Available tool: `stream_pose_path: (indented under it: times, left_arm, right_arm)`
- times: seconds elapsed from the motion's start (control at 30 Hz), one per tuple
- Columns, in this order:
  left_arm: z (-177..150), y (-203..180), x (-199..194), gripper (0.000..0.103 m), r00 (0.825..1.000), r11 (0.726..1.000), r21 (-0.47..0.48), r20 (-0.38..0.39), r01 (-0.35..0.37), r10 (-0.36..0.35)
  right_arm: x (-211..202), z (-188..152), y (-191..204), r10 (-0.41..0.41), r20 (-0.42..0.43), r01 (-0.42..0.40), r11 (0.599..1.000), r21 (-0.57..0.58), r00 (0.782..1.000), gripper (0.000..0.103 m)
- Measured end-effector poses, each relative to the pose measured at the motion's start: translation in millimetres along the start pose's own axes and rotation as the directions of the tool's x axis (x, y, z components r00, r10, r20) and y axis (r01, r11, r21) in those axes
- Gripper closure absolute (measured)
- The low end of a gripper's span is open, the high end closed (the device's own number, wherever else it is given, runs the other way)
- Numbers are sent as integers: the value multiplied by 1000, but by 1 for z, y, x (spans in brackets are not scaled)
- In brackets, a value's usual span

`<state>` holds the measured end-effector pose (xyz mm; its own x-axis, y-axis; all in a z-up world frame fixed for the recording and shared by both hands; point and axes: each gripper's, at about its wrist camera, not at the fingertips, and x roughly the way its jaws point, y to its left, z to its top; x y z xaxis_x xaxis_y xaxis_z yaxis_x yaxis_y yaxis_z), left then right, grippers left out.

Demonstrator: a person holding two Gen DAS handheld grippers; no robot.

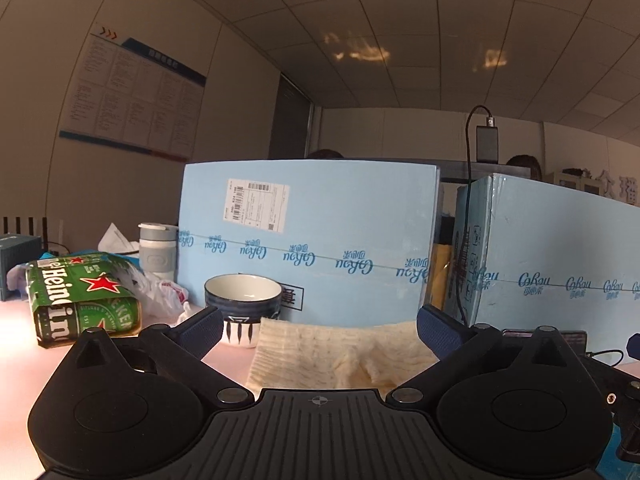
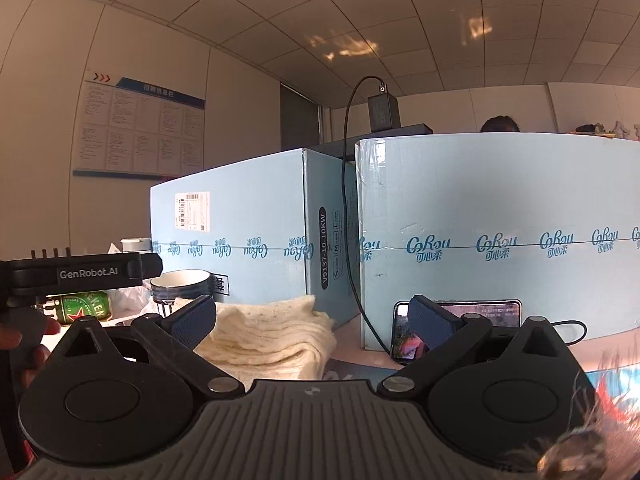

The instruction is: Fold clothes

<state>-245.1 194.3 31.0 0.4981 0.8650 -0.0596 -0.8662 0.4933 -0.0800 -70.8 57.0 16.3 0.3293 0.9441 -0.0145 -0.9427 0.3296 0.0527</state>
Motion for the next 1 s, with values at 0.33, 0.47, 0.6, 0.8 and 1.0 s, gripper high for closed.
stream_pose_path:
  times: [0.33, 0.47, 0.6, 0.8, 1.0]
  left_arm:
    - [-22, -27, -56, 0, 977, 984, -49, 116, -173, 178]
    - [-25, -34, -70, 0, 963, 980, -38, 182, -197, 201]
    - [-25, -36, -76, 0, 944, 969, -53, 220, -241, 247]
    - [-28, -40, -86, 0, 916, 961, -47, 292, -272, 274]
    - [-28, -41, -85, 0, 922, 961, -39, 275, -273, 273]
  right_arm:
    - [-18, -3, -17, 6, 96, -14, 996, 86, 995, 0]
    - [-15, -3, -19, 19, 78, -27, 995, 99, 997, 0]
    - [-14, -3, -15, 2, 70, -7, 997, 75, 998, 0]
    - [-15, -4, -10, -23, 100, 21, 1000, 22, 995, 0]
    - [-12, -5, -9, 6, 86, -8, 1000, 16, 996, 0]
